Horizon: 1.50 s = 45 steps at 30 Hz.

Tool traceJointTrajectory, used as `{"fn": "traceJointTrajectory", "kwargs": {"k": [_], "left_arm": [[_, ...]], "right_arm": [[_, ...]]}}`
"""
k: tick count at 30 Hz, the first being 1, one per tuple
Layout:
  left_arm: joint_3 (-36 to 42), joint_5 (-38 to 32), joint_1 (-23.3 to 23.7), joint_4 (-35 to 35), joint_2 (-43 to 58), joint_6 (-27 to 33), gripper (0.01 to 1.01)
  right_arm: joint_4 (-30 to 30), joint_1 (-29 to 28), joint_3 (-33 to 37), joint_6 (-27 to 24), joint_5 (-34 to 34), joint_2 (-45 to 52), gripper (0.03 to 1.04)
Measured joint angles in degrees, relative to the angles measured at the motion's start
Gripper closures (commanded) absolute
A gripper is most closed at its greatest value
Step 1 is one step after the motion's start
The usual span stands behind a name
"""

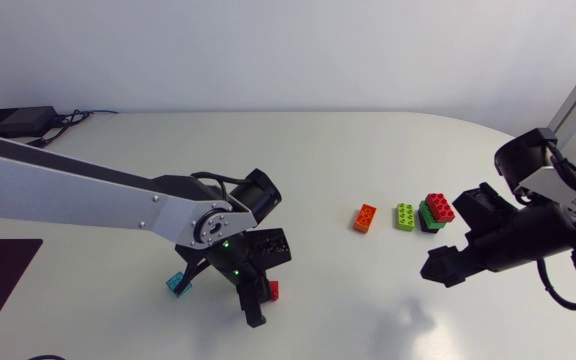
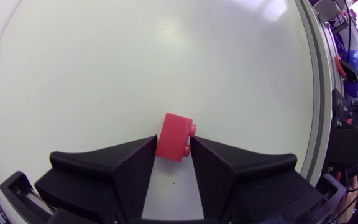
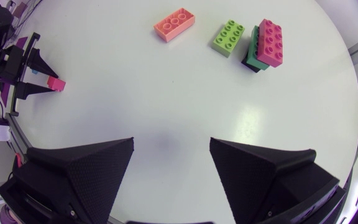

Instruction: Sort duplo bricks by size, large to the right and small to the left

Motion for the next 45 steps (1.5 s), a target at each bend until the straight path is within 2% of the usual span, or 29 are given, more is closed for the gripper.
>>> {"fn": "traceJointTrajectory", "kwargs": {"k": [6, 10, 13, 20, 24, 25, 26, 27, 28, 30, 31, 36, 45], "left_arm": [[-0.1, 0.2, 0.6, 0.0, 0.1, 0.2, 0.870], [-1.0, 0.7, 3.9, 0.4, -0.3, 0.6, 0.874], [-2.5, 0.9, 9.1, 0.6, -1.5, 2.2, 0.874], [-3.5, 1.5, 26.9, 0.6, -2.2, 7.9, 0.874], [-3.3, 1.5, 32.0, 0.5, -2.1, 9.9, 0.869], [-3.2, 1.5, 32.4, 0.4, -2.0, 10.4, 0.831], [-3.0, 1.5, 32.5, 0.2, -1.8, 10.5, 0.661], [-2.9, 1.4, 32.5, 0.1, -1.7, 10.7, 0.439], [-2.9, 1.3, 32.5, 0.0, -1.7, 10.7, 0.284], [-3.0, 0.5, 32.5, -0.5, -1.2, 10.6, 0.090], [-3.1, 0.4, 32.5, -0.9, -1.1, 10.6, 0.054], [-3.1, 0.3, 32.5, -2.1, -2.1, 10.4, 0.051], [-8.9, 0.4, 32.5, -4.5, -16.3, 9.8, 0.075]], "right_arm": [[0.0, -1.2, 0.0, -0.6, 0.0, -0.4, 0.18], [0.0, -1.4, 0.0, -0.8, 0.0, -0.4, 0.18], [0.0, -1.4, 0.0, -1.0, -0.1, -0.4, 0.18], [0.0, -1.4, 0.0, -1.0, 0.0, -0.4, 0.18], [0.0, -1.3, 0.0, -1.0, -0.1, -0.5, 0.18], [0.0, -1.3, 0.0, -1.0, 0.0, -0.7, 0.18], [0.0, -1.3, 0.0, -1.0, 0.0, -1.0, 0.18], [-0.1, -1.3, 0.0, -1.0, 0.0, -1.2, 0.18], [-0.3, -1.3, 0.0, -1.0, -0.1, -1.5, 0.18], [-0.8, -1.3, 0.0, -1.0, 0.0, -1.9, 0.18], [-0.9, -1.3, 0.0, -1.0, 0.0, -2.1, 0.18], [-1.1, -1.3, 0.0, -1.5, 0.0, -3.2, 0.18], [-1.2, -1.2, -0.8, -1.9, 0.0, -3.6, 0.18]]}}
